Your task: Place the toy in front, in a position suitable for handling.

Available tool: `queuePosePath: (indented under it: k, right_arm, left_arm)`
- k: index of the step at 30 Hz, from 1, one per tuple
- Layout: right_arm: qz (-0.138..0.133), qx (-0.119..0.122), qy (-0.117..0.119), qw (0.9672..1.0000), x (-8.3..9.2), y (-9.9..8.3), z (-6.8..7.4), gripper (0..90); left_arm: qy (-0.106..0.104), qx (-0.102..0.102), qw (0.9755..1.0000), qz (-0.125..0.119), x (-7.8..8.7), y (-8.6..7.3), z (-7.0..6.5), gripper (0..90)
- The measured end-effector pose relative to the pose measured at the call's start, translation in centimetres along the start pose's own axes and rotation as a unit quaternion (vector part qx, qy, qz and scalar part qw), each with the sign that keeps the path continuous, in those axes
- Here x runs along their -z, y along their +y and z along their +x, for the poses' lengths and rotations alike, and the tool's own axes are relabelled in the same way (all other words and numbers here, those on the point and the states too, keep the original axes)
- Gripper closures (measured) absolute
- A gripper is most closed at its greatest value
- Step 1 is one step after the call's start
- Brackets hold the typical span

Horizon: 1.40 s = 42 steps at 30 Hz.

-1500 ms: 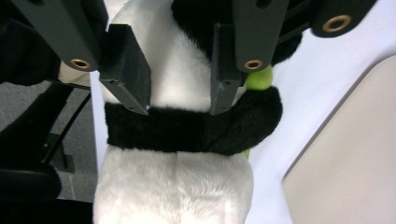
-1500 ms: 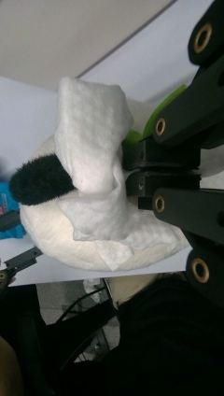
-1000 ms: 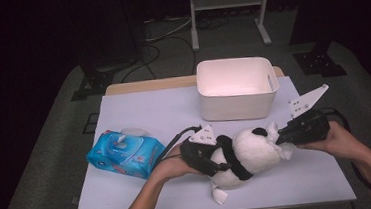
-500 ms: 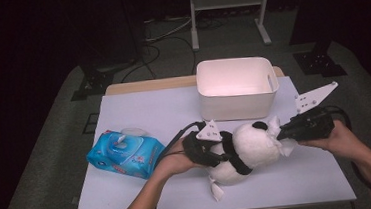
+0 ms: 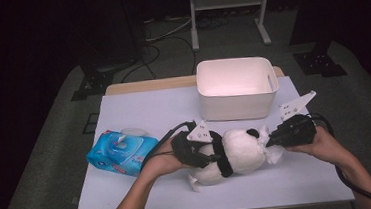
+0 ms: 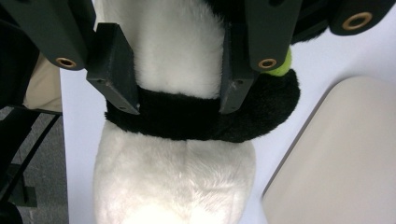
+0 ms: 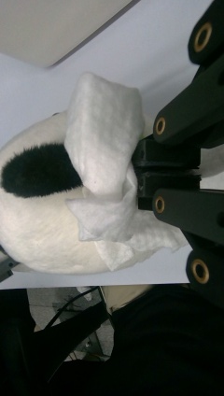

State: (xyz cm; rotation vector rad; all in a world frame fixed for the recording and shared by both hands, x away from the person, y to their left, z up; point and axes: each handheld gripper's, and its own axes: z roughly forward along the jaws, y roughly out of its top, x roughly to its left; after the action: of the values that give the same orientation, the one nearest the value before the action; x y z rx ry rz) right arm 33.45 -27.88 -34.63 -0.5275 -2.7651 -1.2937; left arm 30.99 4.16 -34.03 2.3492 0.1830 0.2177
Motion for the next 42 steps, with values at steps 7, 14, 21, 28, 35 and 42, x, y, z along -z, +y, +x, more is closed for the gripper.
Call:
queuePosePath:
  k: [7,14,21,28,35,42]
  right_arm:
    - [0.006,0.024,-0.01,0.9996,1.7,1.7,1.3,86.5]
    - [0.05,0.027,0.001,0.9984,-0.5,1.0,1.4,86.6]
    - [0.029,0.022,0.019,0.9991,-0.7,-0.6,2.3,86.7]
    - [0.032,0.032,0.027,0.9986,-0.7,-1.1,3.2,86.5]
    - [0.025,0.036,0.026,0.9987,0.7,-0.4,2.9,86.5]
    - [0.009,0.022,0.012,0.9997,1.7,0.3,1.2,85.7]
  left_arm:
    - [-0.012,-0.012,0.9999,-0.003,-1.3,1.2,-1.0,48.2]
    - [-0.045,-0.009,0.9989,-0.015,-1.7,2.3,-1.1,47.2]
    - [-0.043,-0.002,0.9988,-0.024,-0.7,3.5,0.0,49.8]
    - [-0.065,0.013,0.9978,0.002,-1.8,3.5,1.6,52.9]
    - [-0.084,0.01,0.9963,0.015,-2.8,3.5,2.2,65.3]
    - [-0.07,-0.019,0.9971,0.023,-2.7,4.5,2.0,74.1]
